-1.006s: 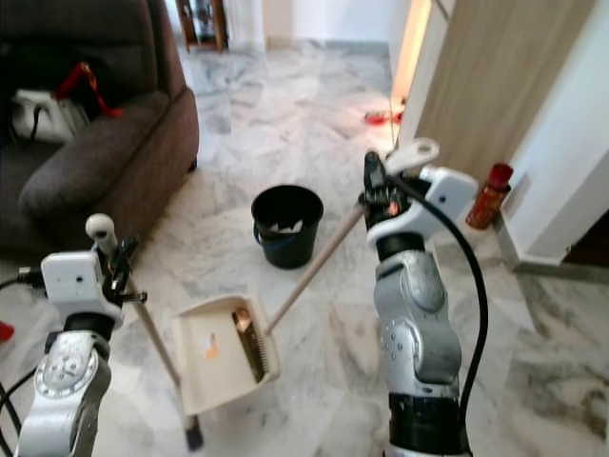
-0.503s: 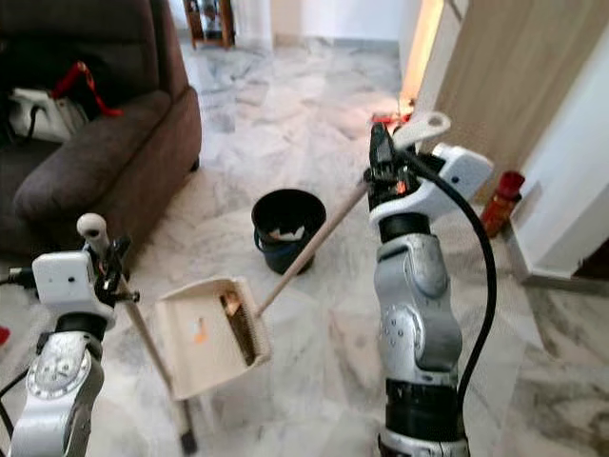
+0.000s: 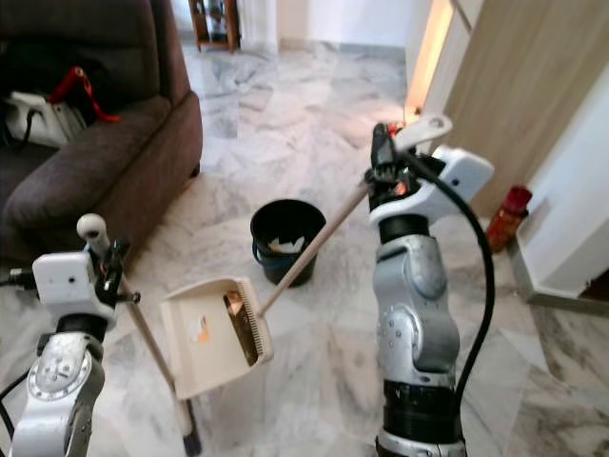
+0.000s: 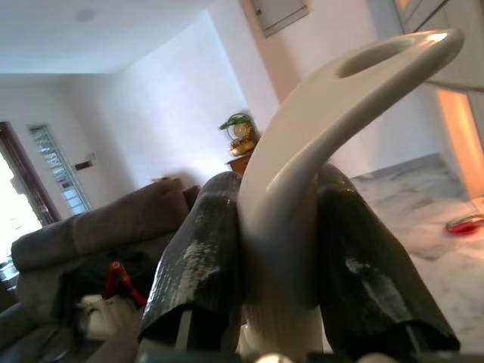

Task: Sweep floor

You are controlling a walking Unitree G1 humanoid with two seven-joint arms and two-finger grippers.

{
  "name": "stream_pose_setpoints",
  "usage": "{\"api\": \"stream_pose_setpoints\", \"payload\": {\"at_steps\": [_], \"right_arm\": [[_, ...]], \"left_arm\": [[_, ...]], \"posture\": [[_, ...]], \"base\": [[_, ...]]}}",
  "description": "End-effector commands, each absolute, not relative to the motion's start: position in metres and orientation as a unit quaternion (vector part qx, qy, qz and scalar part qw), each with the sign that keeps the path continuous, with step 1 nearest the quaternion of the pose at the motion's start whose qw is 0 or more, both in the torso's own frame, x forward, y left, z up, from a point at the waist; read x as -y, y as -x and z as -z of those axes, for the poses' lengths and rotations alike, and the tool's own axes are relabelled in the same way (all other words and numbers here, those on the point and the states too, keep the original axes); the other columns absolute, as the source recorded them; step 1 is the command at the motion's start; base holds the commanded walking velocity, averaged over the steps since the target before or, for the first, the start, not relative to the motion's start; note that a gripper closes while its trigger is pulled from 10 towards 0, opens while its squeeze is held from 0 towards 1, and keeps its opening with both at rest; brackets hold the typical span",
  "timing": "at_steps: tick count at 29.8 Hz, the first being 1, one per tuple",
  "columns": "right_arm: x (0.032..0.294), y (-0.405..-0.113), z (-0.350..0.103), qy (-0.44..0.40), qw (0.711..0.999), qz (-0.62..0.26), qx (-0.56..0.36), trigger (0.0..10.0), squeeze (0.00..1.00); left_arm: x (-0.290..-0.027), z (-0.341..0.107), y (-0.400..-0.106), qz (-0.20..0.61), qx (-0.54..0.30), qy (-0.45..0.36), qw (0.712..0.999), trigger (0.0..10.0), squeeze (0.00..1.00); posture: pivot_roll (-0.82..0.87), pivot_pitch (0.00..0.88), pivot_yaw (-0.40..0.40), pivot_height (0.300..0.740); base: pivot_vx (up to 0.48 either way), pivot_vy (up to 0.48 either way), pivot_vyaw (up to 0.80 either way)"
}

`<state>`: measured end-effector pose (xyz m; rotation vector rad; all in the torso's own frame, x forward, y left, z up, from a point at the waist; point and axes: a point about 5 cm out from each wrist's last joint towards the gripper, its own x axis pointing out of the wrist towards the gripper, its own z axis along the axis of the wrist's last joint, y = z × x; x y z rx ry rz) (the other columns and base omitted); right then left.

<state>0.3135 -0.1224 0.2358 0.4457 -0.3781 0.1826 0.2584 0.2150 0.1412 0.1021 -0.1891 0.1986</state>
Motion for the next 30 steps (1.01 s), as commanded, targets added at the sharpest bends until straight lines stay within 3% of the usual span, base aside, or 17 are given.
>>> {"api": "stream_pose_setpoints", "payload": {"at_steps": [1, 30], "right_arm": [[0.1241, -0.3105, -0.249, -0.245, 0.941, -0.094, 0.215, 10.0, 0.0], [0.1219, -0.3103, -0.2499, -0.25, 0.939, -0.096, 0.215, 10.0, 0.0]], "left_arm": [[-0.2085, -0.1512, -0.2609, -0.088, 0.12, -0.049, 0.988, 10.0, 0.0], [-0.2095, -0.1515, -0.2597, -0.091, 0.12, -0.05, 0.987, 10.0, 0.0]], "posture": [[0.01, 0.06, 0.006, 0.74], [0.01, 0.067, 0.003, 0.74]], "base": [[0.289, 0.0, 0.0], [0.318, 0.0, 0.0]]}}
